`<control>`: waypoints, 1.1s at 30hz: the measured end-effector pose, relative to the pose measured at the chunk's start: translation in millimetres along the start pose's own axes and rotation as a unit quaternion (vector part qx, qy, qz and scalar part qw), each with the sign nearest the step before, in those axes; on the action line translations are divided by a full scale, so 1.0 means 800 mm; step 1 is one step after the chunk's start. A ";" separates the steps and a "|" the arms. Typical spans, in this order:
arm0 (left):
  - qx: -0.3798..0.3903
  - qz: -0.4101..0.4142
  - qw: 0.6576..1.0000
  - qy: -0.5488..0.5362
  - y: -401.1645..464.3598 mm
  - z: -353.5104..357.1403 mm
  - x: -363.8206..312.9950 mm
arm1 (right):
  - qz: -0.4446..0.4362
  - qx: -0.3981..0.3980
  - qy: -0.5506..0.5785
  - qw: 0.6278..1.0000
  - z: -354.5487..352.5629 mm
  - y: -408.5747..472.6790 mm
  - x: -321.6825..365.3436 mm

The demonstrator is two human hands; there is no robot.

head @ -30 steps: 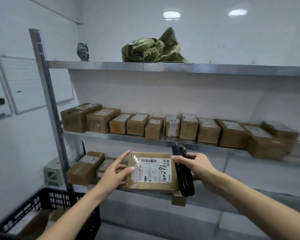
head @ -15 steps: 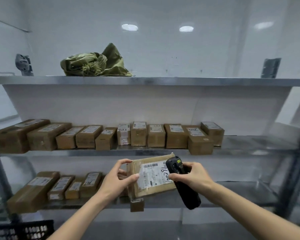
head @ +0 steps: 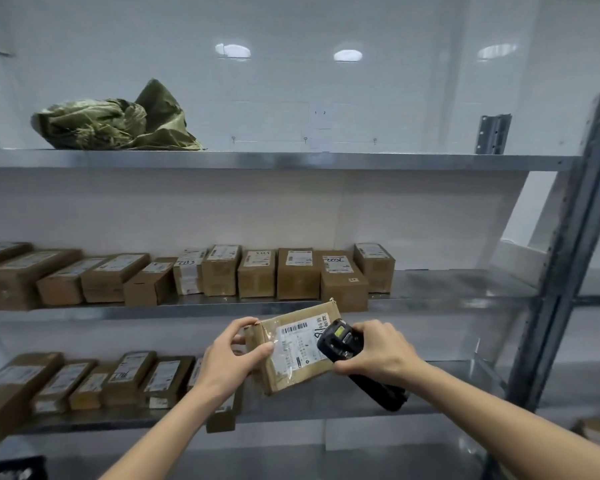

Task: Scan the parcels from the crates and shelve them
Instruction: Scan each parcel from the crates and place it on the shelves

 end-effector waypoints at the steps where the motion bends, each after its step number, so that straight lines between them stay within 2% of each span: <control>1: -0.007 0.004 1.000 0.006 0.001 0.006 -0.002 | 0.006 0.008 -0.025 1.000 0.000 0.000 -0.005; 5: -0.022 0.016 0.999 0.024 0.009 0.018 -0.004 | 0.010 0.047 -0.083 0.995 0.005 0.002 -0.015; 12: -0.022 0.018 0.999 0.033 0.021 0.029 0.001 | 0.031 0.065 -0.134 0.988 0.010 0.008 -0.020; 33: -0.024 0.010 0.999 0.034 0.031 0.026 0.011 | 0.020 0.080 -0.141 0.987 0.023 0.031 -0.017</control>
Point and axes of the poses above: each hand's wrist, its own y-axis towards the middle knuckle, its own z-axis out of the palm, x = y × z, the point moved 7 cm from there along y, towards the middle knuckle, and after that the axes turned 9 degrees about -z, right-handed, at the moved point
